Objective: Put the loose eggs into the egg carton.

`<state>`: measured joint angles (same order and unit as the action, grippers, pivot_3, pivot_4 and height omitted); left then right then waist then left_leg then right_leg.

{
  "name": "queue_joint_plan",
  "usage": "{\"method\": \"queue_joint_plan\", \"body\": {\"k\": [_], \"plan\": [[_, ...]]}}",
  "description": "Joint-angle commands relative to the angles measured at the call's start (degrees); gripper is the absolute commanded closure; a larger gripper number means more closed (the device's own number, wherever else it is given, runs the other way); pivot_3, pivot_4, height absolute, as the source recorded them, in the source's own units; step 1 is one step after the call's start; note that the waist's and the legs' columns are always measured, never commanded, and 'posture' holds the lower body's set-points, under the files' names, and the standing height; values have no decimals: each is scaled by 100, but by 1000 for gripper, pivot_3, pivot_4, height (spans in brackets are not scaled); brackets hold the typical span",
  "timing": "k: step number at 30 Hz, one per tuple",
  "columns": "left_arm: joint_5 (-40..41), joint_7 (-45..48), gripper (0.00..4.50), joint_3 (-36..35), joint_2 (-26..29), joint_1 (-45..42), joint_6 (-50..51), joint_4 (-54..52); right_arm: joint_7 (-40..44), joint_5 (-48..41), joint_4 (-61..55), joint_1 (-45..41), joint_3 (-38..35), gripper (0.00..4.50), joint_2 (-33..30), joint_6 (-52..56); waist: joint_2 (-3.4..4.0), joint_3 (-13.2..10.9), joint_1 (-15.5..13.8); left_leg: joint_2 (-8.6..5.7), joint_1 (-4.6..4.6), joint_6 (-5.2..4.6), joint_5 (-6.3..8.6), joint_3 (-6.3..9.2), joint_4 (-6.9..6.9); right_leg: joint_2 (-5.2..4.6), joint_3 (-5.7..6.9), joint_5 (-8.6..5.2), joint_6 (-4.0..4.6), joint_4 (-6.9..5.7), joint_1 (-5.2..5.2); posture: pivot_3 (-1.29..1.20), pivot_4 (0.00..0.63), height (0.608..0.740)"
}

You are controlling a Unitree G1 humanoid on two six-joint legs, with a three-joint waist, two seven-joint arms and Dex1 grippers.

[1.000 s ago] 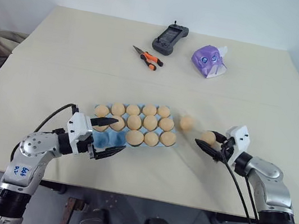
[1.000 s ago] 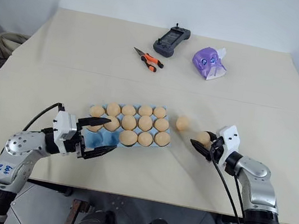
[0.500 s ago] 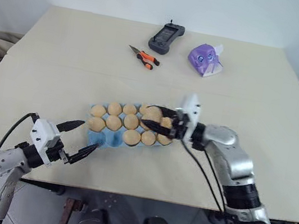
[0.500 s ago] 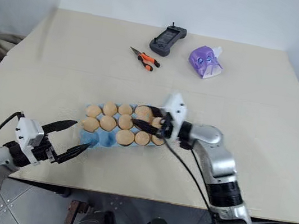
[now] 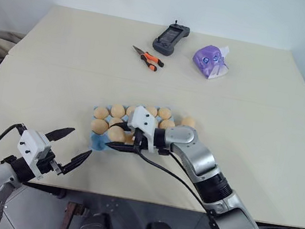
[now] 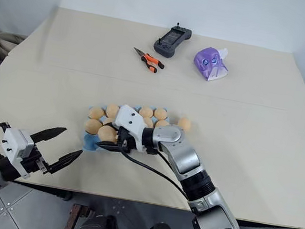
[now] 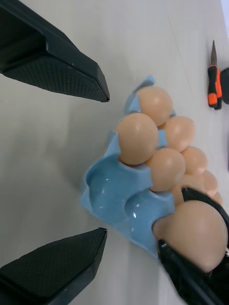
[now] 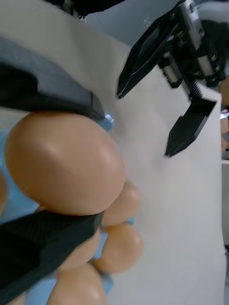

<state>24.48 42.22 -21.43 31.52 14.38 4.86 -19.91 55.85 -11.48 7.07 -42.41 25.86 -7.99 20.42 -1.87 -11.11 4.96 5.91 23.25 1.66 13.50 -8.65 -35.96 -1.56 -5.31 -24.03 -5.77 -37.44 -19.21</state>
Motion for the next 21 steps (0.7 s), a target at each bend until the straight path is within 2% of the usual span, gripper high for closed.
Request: {"method": "queue_joint_plan", "body": {"k": [1,2,7,13,17,21], "plan": [[112,-67,0,-5,-30,-56,-11,-203,36,-162,-358,-55,-209,287,41,-3,0,0,2,0,4,0,0,-1,0,0,-1,0,0,0,-4,0,150,740],[105,-42,0,69,-24,-118,1,-183,77,-249,-472,11,-361,18,-32,-156,0,0,4,0,7,0,0,-3,0,0,-2,0,0,0,-9,0,150,740],[89,191,0,419,112,-514,80,-72,249,-903,-1293,724,-1358,18,-687,-329,-5,2,-56,-3,25,-4,3,3,-5,-1,4,0,-1,6,-18,0,150,740],[163,526,0,850,243,-1283,351,266,-280,-878,-1873,2274,-2806,18,-1817,-598,-9,5,-106,-16,25,-13,7,0,-5,-1,2,1,-4,23,-6,0,150,740],[133,717,0,1093,246,-1688,424,508,-780,-777,-1905,3140,-3706,18,-2119,-1017,-8,4,-38,-17,19,-5,4,-4,-3,6,-6,1,-4,18,-8,0,150,740],[107,969,0,1297,208,-2112,339,848,-1171,-747,-1624,3927,-4437,18,-2157,-1476,-7,4,-8,-11,13,3,0,-7,-1,17,-15,0,-2,15,-8,0,150,740]]}}
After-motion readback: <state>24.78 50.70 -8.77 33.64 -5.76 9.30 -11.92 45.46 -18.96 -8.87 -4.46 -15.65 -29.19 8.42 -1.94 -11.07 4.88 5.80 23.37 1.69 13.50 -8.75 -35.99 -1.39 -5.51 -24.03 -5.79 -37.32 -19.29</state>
